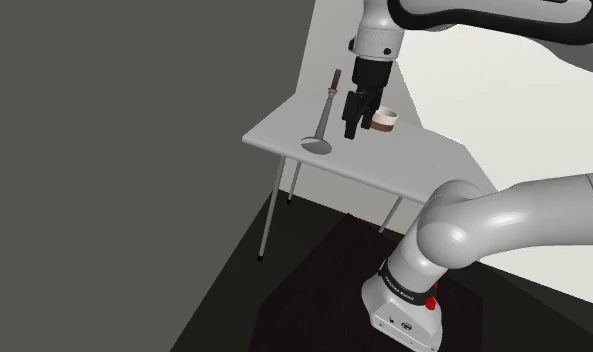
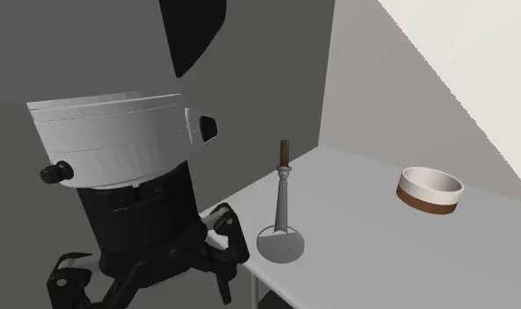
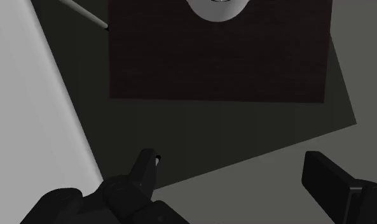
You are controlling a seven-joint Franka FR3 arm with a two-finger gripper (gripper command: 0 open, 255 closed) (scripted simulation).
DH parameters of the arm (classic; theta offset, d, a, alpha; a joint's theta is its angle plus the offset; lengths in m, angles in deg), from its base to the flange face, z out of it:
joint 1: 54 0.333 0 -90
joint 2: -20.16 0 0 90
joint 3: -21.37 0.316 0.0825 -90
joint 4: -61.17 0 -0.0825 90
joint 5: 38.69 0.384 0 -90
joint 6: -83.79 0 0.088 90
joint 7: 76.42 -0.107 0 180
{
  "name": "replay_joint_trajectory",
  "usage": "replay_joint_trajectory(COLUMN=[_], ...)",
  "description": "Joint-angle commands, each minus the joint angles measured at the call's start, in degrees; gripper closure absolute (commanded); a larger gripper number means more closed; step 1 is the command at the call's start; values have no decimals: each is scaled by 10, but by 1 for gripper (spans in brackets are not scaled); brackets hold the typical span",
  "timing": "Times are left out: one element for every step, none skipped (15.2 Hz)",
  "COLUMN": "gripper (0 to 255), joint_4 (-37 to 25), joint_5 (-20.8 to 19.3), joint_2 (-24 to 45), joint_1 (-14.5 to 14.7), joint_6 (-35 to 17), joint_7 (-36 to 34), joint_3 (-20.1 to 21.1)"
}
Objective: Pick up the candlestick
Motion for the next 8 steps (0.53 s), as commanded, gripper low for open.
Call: replay_joint_trajectory(gripper=[0,0,0,0,0,0,0,0], joint_4=[0,-4,-8,-13,-19,-25,-32,-39], joint_5=[0,-8,-16,-22,-28,-34,-39,-42], joint_2=[0,8,16,25,35,44,55,66], joint_1=[0,-4,-7,-10,-13,-15,-18,-20], joint_6=[0,-13,-26,-39,-52,-65,-77,-90], joint_7=[0,12,25,37,49,61,73,86], joint_3=[0,-12,-23,-35,-46,-58,-69,-80])
